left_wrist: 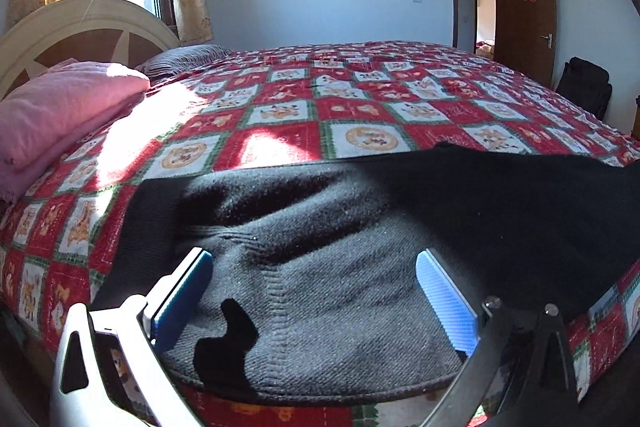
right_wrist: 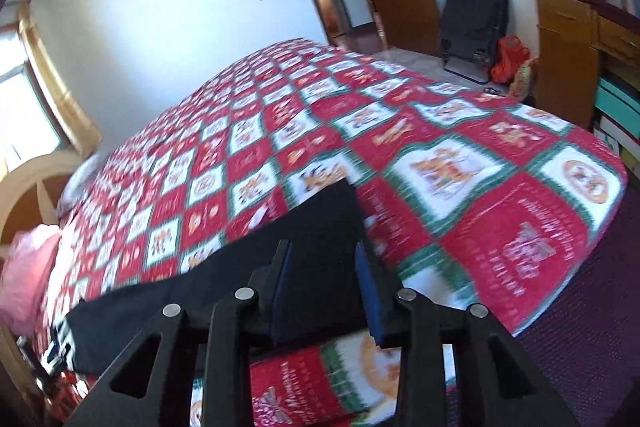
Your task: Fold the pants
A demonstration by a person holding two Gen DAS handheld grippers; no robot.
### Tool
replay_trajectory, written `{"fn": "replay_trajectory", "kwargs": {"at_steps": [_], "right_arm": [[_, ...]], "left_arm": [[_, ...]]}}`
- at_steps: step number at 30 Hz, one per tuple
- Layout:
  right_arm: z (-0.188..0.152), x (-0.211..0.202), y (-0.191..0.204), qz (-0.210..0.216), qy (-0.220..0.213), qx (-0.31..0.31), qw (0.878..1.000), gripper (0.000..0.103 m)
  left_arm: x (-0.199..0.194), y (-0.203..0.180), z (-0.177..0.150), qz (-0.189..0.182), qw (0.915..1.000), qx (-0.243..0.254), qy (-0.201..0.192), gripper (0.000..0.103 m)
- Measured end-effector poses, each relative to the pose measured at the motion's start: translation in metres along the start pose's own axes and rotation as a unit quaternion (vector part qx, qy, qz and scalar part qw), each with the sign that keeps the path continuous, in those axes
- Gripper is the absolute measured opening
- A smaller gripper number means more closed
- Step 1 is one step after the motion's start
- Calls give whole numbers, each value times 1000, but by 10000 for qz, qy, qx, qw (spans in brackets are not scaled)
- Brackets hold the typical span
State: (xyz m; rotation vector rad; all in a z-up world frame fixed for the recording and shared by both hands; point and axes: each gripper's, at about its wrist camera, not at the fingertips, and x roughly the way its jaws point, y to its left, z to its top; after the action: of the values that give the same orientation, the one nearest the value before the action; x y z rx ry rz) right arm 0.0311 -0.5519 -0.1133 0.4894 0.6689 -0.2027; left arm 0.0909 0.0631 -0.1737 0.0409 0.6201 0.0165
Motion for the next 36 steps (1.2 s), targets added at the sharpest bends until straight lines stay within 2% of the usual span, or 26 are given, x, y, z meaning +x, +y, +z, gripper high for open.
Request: {"fn": "replay_trajectory", "kwargs": {"at_steps": [3, 5, 7, 11, 19, 20, 21, 22, 24, 26, 36], "right_arm": [[4, -3, -18, 39, 68, 302, 9995, 34], [5, 1, -22, 237, 222, 434, 9985, 34], [3, 8, -21, 351, 375, 435, 9977, 34], [-8, 27, -17, 251, 648, 314, 9971, 34], [-10, 39, -22, 339, 526, 318, 9975, 33], [-10, 39, -21, 330, 519, 297, 9977, 31], [-10, 37, -21, 318, 516, 290, 9977, 22], [-10, 36, -22, 382, 515, 323, 9974, 18], [-10, 34, -25, 684, 481, 484, 9953, 14], [-10, 32, -23, 764, 400, 552, 9947, 14], [-10, 0, 35, 839, -165, -151, 9962, 13]], "left_arm": [[1, 0, 0, 7, 10000, -6, 40, 103], [3, 1, -1, 14, 10000, -28, 85, 103], [3, 0, -2, -6, 10000, -46, 87, 103], [4, -1, -3, 9, 10000, 4, 91, 103], [11, 5, -7, -37, 9998, -81, 175, 103], [11, 5, -6, -37, 9998, -86, 187, 103], [10, 5, -5, -38, 9997, -97, 199, 103], [10, 5, -4, -37, 9997, -109, 203, 103], [8, 6, -3, -23, 9997, -127, 199, 103], [6, 6, -1, -32, 9997, -137, 186, 103], [1, 3, 4, -105, 9997, -160, 164, 103]]}}
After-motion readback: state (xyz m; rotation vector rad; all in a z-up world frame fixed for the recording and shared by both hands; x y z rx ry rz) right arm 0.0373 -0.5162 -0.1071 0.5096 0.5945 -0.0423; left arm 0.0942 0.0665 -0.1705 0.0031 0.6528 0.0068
